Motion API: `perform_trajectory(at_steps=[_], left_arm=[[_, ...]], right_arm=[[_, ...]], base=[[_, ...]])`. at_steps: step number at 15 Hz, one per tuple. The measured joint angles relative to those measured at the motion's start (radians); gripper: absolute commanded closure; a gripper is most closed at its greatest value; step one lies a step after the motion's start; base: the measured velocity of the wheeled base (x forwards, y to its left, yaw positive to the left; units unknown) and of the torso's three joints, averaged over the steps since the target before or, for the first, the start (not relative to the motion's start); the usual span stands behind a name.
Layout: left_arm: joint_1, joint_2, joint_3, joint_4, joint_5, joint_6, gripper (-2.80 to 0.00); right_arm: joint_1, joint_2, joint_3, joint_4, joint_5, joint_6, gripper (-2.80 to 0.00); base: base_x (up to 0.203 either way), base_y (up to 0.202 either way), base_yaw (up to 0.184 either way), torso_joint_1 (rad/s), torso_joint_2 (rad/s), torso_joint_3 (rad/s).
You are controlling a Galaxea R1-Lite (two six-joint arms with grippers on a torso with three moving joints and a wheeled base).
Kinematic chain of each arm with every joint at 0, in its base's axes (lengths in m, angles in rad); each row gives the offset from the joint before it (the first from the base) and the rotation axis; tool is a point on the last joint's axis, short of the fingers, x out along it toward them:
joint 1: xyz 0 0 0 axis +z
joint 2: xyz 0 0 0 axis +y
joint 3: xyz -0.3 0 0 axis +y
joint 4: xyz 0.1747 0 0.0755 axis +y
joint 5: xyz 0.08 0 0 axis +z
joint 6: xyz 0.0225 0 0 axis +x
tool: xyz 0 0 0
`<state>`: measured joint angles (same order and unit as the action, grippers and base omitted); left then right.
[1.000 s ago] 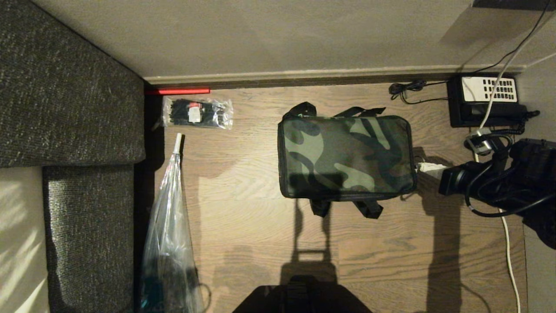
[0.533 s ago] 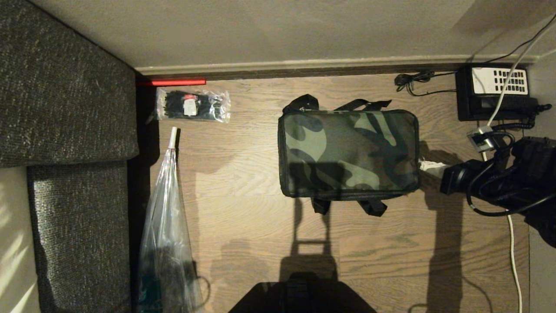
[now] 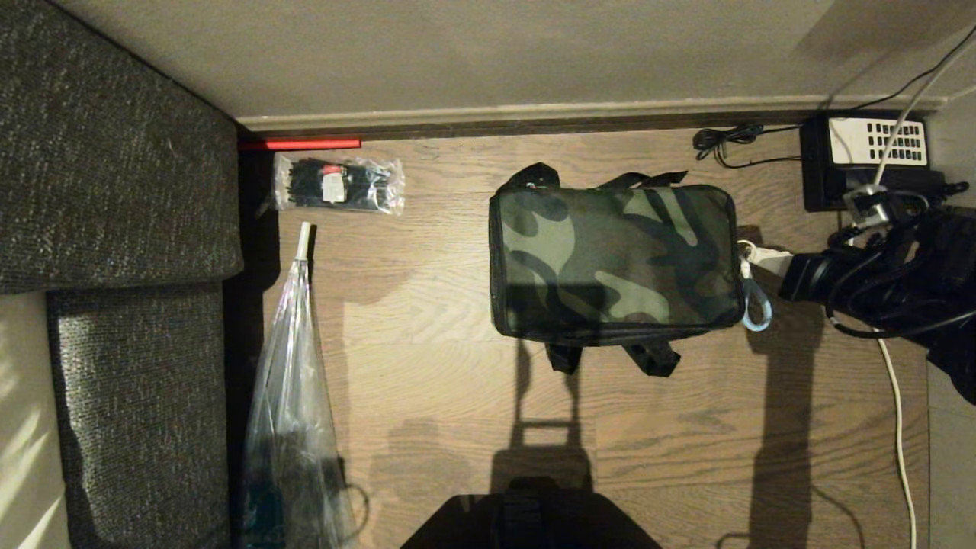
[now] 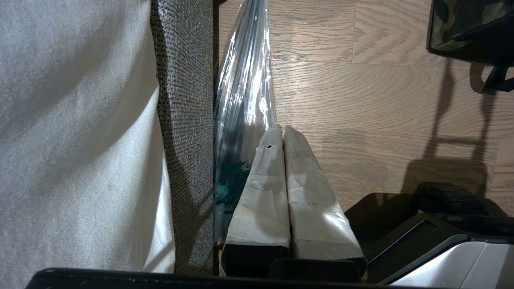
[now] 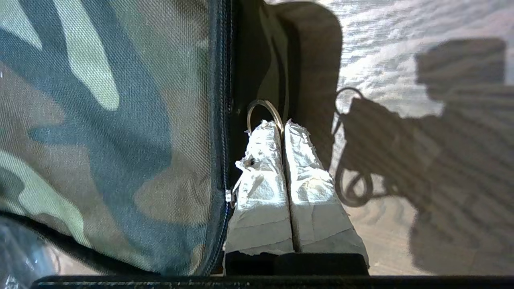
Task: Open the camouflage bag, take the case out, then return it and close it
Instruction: Open the top of the storage box
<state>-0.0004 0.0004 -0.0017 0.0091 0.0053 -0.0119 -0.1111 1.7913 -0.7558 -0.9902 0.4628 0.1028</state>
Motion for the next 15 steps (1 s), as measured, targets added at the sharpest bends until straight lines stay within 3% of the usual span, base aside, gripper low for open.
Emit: perform_trajectory(at_steps=[6, 15], left_arm=[[0.0, 0.0, 0.0, 0.0, 0.0, 0.0, 0.0], [0.0, 0.0, 0.0, 0.0, 0.0, 0.0, 0.0]], right_arm=[[0.0, -0.011, -0.033, 0.056, 0.0, 0.033, 0.0], [0.051, -0.056, -0.108, 0.075, 0.004, 0.206, 0.0]], base=[[0.0, 0.0, 0.0, 0.0, 0.0, 0.0], [0.0, 0.0, 0.0, 0.0, 0.0, 0.0]])
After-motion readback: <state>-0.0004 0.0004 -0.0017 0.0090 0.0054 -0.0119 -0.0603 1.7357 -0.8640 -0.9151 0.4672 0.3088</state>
